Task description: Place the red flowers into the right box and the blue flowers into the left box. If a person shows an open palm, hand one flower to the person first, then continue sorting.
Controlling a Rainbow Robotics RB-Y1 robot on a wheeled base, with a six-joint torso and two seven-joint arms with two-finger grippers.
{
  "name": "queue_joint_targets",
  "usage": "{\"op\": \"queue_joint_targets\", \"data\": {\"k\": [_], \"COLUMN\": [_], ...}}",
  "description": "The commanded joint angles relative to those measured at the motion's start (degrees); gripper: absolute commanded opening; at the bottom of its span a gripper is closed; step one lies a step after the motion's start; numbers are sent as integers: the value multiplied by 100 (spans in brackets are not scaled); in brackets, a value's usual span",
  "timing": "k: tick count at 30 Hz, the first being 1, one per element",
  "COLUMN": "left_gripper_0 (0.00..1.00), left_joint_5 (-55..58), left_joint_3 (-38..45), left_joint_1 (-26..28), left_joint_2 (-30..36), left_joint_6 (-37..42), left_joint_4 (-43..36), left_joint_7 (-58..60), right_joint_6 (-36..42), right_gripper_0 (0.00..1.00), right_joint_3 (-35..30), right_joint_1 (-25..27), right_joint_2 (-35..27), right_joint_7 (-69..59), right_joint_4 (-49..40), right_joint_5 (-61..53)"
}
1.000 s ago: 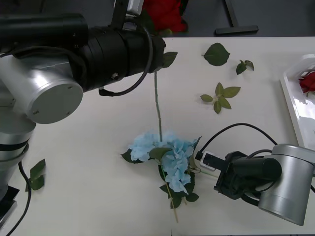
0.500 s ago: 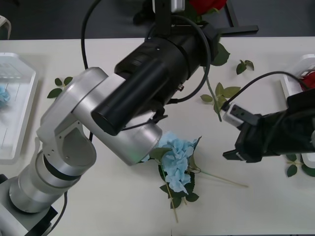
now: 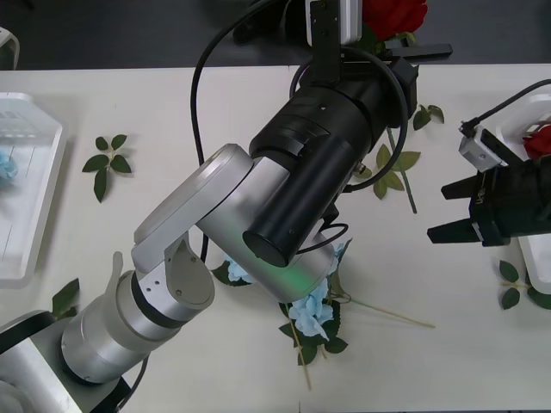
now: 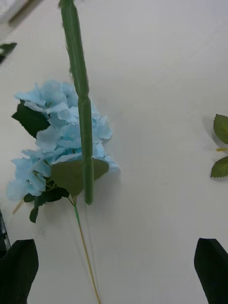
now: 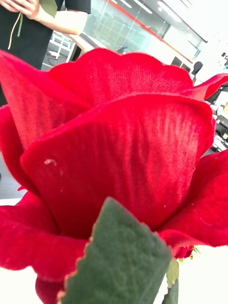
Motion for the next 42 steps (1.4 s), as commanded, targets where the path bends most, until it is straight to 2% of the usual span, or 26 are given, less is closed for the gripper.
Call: {"op": "queue_joint_targets", "data": {"k": [1, 8, 9, 11, 12, 13, 14, 15, 17, 42], "left_gripper_0": [0, 0, 0, 0, 0, 0, 0, 0, 0, 0], "left_joint_5": [-94, -103, -112, -138, -156, -173, -182, -191, -191, -270], "left_joint_3": [-98, -98, -98, -98, -98, -98, -98, -98, -98, -98], "left_joint_1": [-235, -226, -226, -226, -226, -226, -226, -226, -226, -244], "left_joint_2": [-182, -138, -138, -130, -121, -121, -121, -103, -94, -24], "left_joint_6": [-94, -94, -94, -94, -94, -94, -94, -94, -94, -94], "left_joint_4": [-76, -76, -76, -76, -76, -76, -76, -76, -76, -76], "left_joint_7": [216, 251, 260, 269, 278, 287, 295, 304, 322, 418], "right_joint_6": [-236, -359, -386, -394, -394, -394, -394, -403, -430, -438], "right_gripper_0": [96, 96, 90, 74, 59, 37, 29, 9, 0, 0], "right_joint_3": [-88, -88, -79, -44, -18, 9, 17, 61, 88, 158], "right_joint_1": [-253, -402, -411, -420, -420, -420, -420, -420, -411, -411], "right_joint_2": [162, 479, 523, 531, 531, 531, 531, 531, 531, 531], "right_joint_7": [80, 10, 1, -7, -16, -16, -34, -43, -60, -210], "right_joint_4": [142, 142, 142, 142, 142, 142, 142, 142, 142, 142], "right_joint_5": [-495, -504, -504, -504, -504, -512, -504, -495, -477, -468]}}
